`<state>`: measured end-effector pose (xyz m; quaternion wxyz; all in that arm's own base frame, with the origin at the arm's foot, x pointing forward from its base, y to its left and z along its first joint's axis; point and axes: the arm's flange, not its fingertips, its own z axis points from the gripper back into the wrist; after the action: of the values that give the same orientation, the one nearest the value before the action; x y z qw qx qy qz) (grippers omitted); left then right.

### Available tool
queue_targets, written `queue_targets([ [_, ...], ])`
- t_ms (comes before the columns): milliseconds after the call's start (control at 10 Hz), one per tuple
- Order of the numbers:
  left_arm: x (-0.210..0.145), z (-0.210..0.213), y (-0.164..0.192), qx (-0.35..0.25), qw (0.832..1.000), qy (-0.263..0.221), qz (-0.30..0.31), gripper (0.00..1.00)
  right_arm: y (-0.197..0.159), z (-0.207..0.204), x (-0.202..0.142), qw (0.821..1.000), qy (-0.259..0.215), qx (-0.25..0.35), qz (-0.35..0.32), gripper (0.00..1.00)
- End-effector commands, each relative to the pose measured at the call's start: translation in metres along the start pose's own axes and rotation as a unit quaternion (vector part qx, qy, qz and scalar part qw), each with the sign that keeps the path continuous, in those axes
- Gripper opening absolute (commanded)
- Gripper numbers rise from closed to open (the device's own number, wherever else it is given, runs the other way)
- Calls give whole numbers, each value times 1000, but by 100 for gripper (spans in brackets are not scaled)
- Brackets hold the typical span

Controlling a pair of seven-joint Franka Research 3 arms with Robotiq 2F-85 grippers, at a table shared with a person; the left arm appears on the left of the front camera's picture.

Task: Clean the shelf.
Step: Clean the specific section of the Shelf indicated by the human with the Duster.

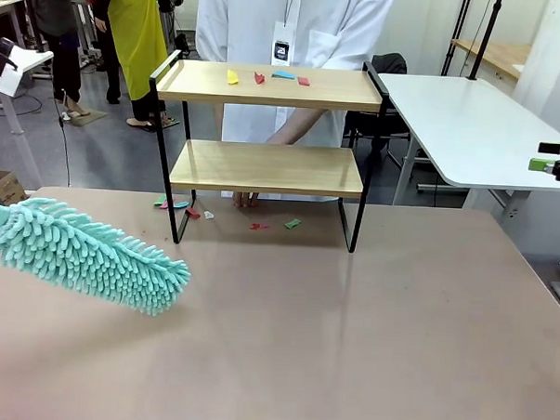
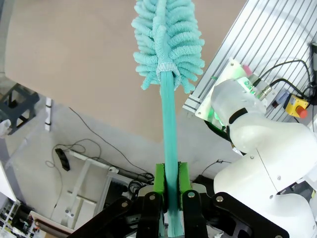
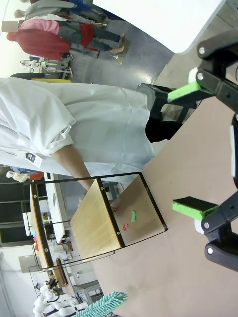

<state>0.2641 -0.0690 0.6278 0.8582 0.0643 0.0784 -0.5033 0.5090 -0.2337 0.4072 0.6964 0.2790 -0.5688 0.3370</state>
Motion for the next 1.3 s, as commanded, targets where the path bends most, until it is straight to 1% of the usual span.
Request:
queue_targets([
  [0,-2,-1,-1,-1,1000,-4,7,13,1,-1,4,1000,7,-1,1,100],
  [700,-2,-1,-1,-1,1000,-4,7,13,1,-1,4,1000,7,-1,1,100],
  [800,0,0,0,0,1000,0,0,13,1,-1,4,1000,7,-1,1,100],
  [900,12,-9,-10,-13,1000,-19,15,13,1,-1,4,1000,7,-1,1,100],
  [1000,28,-15,-14,-30,998,-50,4,13,1,-1,4,1000,7,-1,1,100],
  [1100,42,-22,-23,-54,995,-86,5,13,1,-1,4,1000,7,-1,1,100],
  [1200,56,-25,-28,-75,989,-127,21,13,1,-1,4,1000,7,-1,1,100],
])
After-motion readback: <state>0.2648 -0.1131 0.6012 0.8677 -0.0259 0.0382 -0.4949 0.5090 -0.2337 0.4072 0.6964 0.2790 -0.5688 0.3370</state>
